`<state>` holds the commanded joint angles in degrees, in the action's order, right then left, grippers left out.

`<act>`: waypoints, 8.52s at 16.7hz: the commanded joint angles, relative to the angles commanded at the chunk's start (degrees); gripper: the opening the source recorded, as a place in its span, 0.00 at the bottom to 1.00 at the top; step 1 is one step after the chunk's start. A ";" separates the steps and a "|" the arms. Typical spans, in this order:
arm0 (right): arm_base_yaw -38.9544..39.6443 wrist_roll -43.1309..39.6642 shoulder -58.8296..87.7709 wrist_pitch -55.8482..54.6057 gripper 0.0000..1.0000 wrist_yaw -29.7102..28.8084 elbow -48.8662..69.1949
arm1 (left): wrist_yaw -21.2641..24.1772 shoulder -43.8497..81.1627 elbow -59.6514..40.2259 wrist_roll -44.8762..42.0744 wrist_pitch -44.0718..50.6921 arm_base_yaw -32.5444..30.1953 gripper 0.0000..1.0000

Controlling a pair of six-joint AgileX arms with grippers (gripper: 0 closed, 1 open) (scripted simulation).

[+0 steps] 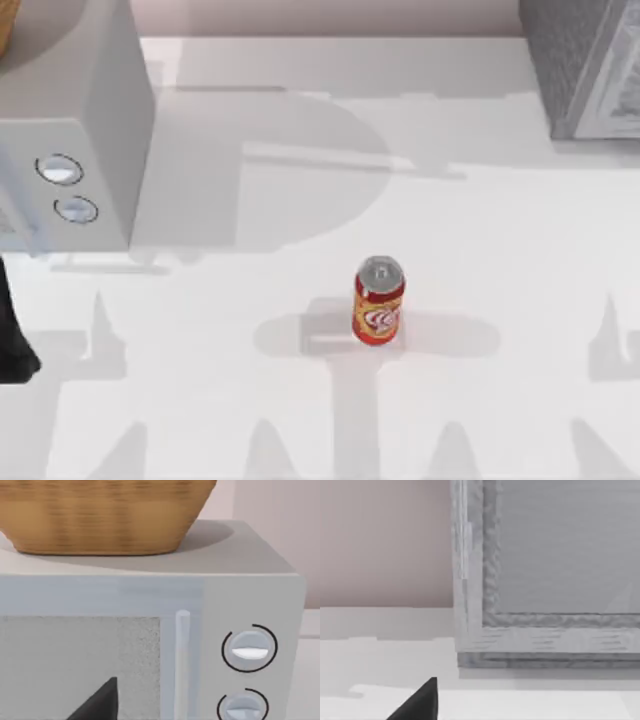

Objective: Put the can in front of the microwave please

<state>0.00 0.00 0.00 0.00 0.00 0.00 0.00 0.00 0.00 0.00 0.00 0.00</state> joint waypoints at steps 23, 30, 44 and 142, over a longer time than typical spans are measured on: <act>0.00 0.00 0.00 0.00 1.00 0.00 0.00 | -0.18 82.12 -78.66 -1.93 50.04 -30.68 1.00; 0.00 0.00 0.00 0.00 1.00 0.00 0.00 | -0.07 115.07 -108.68 -0.70 70.41 -41.90 1.00; 0.00 0.00 0.00 0.00 1.00 0.00 0.00 | 0.15 130.86 -120.41 -0.10 79.43 -46.67 1.00; 0.00 0.00 0.00 0.00 1.00 0.00 0.00 | -0.45 80.61 -53.15 -16.29 62.15 15.29 1.00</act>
<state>0.00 0.00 0.00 0.00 0.00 0.00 -0.45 80.61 -53.15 -16.29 62.15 15.29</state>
